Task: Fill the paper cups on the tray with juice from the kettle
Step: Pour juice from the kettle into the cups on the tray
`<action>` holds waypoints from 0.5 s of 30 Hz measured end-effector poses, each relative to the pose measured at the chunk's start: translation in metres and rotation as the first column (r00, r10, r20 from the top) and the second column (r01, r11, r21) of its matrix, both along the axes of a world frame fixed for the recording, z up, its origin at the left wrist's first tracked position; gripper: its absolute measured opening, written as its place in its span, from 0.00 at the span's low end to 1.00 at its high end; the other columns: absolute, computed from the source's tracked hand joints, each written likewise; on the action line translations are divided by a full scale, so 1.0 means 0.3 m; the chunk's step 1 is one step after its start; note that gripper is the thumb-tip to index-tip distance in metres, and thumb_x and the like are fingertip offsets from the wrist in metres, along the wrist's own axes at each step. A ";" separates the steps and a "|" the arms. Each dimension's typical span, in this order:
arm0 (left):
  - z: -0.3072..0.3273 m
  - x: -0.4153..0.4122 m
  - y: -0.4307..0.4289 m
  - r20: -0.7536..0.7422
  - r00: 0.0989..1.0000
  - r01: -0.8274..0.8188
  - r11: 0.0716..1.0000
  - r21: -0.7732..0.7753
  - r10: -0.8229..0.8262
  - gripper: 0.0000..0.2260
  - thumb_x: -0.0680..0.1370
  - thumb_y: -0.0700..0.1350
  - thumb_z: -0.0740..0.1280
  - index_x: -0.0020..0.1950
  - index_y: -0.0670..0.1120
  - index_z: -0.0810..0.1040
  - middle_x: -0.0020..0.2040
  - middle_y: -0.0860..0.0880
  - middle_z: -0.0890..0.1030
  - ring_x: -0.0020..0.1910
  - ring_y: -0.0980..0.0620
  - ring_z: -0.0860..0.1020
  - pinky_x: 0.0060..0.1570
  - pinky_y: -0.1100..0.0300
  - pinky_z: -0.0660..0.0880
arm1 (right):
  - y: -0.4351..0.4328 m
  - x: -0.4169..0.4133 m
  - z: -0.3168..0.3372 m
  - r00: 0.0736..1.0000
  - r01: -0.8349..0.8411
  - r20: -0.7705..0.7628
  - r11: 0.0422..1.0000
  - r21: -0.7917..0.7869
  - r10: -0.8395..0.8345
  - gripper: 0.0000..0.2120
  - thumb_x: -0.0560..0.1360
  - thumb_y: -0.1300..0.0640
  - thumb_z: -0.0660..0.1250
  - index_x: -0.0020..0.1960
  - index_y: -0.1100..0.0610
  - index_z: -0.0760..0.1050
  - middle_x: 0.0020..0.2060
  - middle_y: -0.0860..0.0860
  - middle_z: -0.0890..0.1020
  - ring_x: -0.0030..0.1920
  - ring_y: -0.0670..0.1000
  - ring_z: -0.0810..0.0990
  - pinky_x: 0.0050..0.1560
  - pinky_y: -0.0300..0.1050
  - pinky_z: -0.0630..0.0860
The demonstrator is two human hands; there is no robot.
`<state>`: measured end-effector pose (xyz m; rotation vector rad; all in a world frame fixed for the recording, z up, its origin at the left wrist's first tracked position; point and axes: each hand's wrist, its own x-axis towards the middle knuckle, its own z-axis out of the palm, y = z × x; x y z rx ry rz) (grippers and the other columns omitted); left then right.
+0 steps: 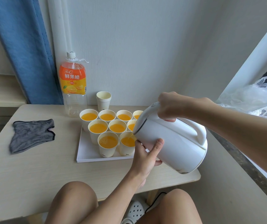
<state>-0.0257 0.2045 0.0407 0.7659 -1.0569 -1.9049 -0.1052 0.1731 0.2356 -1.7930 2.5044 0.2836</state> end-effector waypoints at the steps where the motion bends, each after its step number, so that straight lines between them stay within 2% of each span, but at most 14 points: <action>1: 0.001 0.001 0.001 -0.003 1.000 0.003 1.000 -0.004 -0.003 0.31 0.74 0.56 0.77 0.72 0.47 0.69 0.67 0.47 0.78 0.63 0.51 0.81 0.50 0.43 0.85 | -0.001 0.001 0.000 1.000 -0.001 0.000 1.000 0.002 0.001 0.09 0.60 0.70 0.66 0.40 0.63 0.74 0.34 0.58 0.75 0.30 0.56 0.72 0.34 0.40 0.69; 9: 0.009 0.003 0.002 0.008 1.000 0.008 1.000 -0.015 -0.008 0.32 0.72 0.56 0.75 0.72 0.47 0.69 0.66 0.49 0.79 0.59 0.57 0.82 0.51 0.43 0.85 | 0.000 0.006 0.003 1.000 -0.006 -0.004 1.000 0.007 0.006 0.10 0.61 0.70 0.66 0.42 0.64 0.75 0.34 0.58 0.74 0.30 0.56 0.72 0.34 0.39 0.68; 15: 0.004 0.001 0.000 0.019 1.000 0.001 1.000 -0.010 -0.001 0.32 0.73 0.58 0.77 0.72 0.48 0.69 0.66 0.49 0.79 0.62 0.53 0.82 0.51 0.42 0.84 | -0.003 0.008 0.002 1.000 -0.009 -0.007 1.000 0.002 0.009 0.09 0.61 0.70 0.66 0.40 0.63 0.74 0.34 0.58 0.75 0.30 0.56 0.72 0.34 0.40 0.69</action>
